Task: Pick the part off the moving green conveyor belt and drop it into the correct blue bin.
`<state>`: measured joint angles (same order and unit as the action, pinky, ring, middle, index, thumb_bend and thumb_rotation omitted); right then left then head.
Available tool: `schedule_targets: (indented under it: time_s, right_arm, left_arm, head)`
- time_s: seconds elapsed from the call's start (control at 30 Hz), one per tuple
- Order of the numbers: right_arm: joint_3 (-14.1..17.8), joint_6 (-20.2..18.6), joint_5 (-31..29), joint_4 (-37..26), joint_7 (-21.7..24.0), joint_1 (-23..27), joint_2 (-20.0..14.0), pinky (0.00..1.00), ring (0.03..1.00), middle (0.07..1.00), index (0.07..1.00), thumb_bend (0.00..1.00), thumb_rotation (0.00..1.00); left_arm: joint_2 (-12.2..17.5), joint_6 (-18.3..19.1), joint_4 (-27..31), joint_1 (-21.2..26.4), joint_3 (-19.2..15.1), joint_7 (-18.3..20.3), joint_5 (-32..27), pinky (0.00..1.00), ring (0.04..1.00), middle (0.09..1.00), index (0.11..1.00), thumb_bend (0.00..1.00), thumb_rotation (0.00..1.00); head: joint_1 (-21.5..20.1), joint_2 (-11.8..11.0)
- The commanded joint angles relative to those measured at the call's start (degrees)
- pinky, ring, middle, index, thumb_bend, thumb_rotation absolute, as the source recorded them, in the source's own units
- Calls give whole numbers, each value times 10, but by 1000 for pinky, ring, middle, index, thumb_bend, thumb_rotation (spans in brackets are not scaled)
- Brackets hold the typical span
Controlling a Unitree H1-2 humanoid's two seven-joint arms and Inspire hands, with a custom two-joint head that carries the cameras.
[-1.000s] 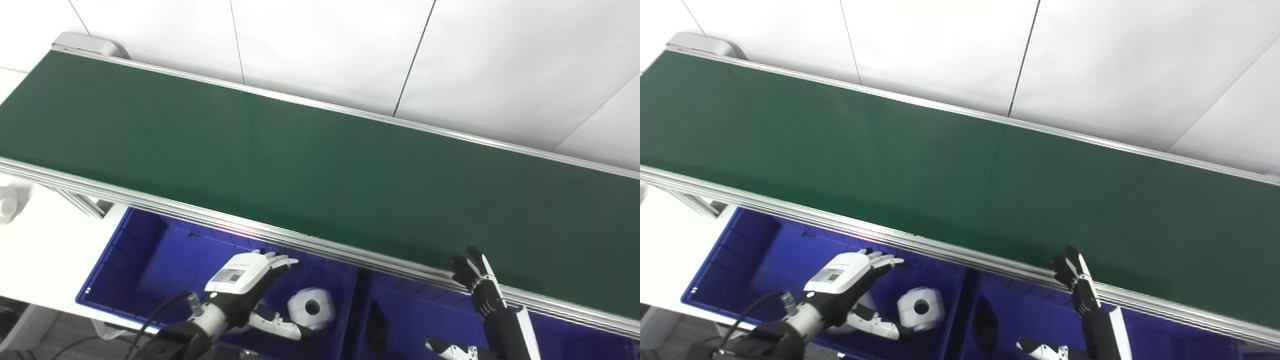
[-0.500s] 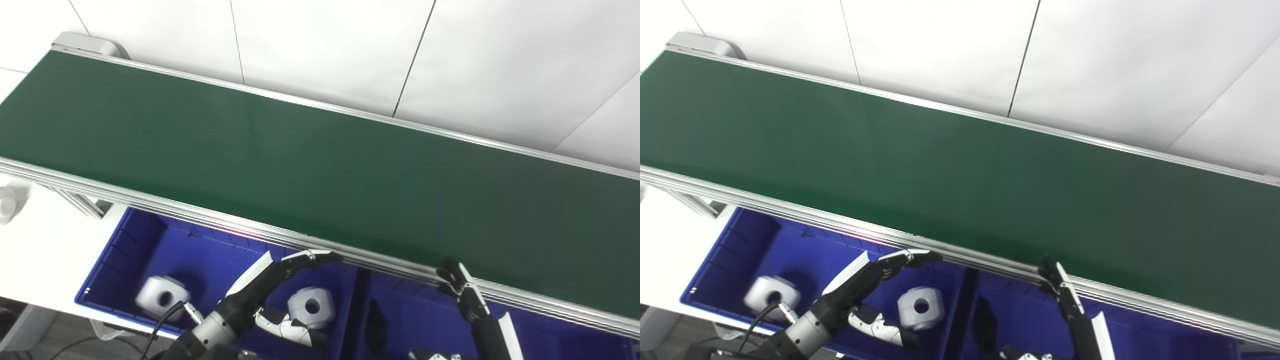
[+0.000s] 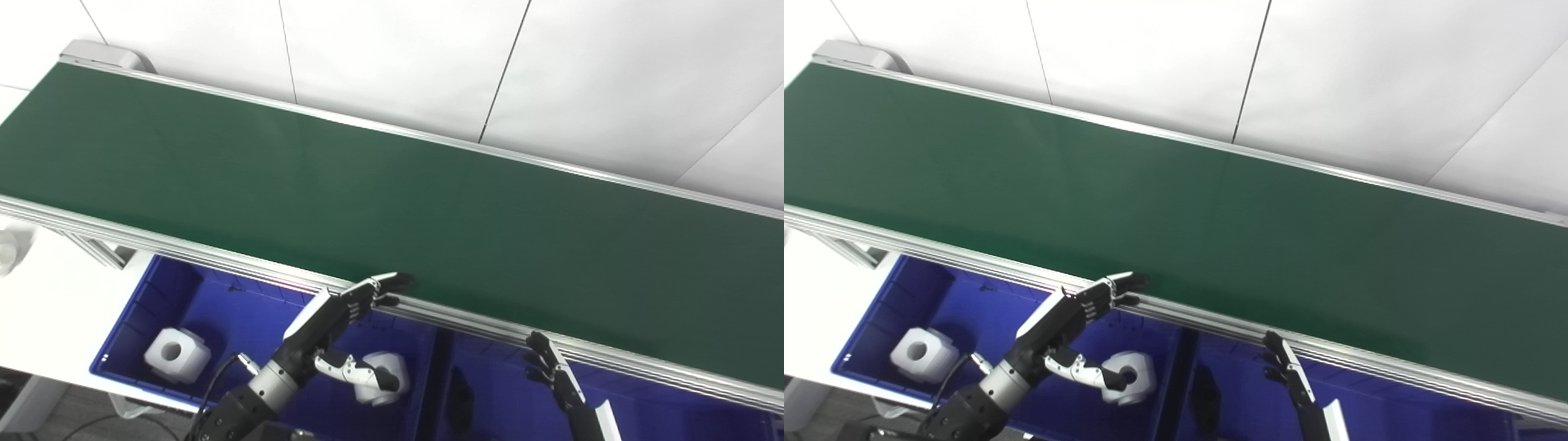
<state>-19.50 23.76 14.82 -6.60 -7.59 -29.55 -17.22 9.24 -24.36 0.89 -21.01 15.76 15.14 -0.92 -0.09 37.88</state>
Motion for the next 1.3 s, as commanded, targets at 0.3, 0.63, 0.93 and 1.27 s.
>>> schedule_targets:
  time_s: [0.3,0.63,0.93,1.27]
  right_arm:
    - [-25,31,54,-7,-41,-5,13,762,849,888,933,938,409]
    - [-25,23,99,-24,-56,-18,58,772,847,878,922,941,377]
    - [-22,9,145,-33,-47,-8,106,788,865,914,964,841,366]
    - [11,1,118,-55,-15,-7,105,802,875,920,962,853,354]
  left_arm:
    - [25,-25,27,-14,-16,39,-47,857,892,899,865,843,273]
    - [62,-23,38,-23,-35,64,-70,866,904,911,872,816,251]
    - [79,-10,43,-12,-52,66,-62,835,872,893,855,839,286]
    - [59,8,57,6,-36,64,-49,781,854,872,838,858,225]
  head:
    - [-128,27]
    - [-170,73]
    - [-188,114]
    - [-140,148]
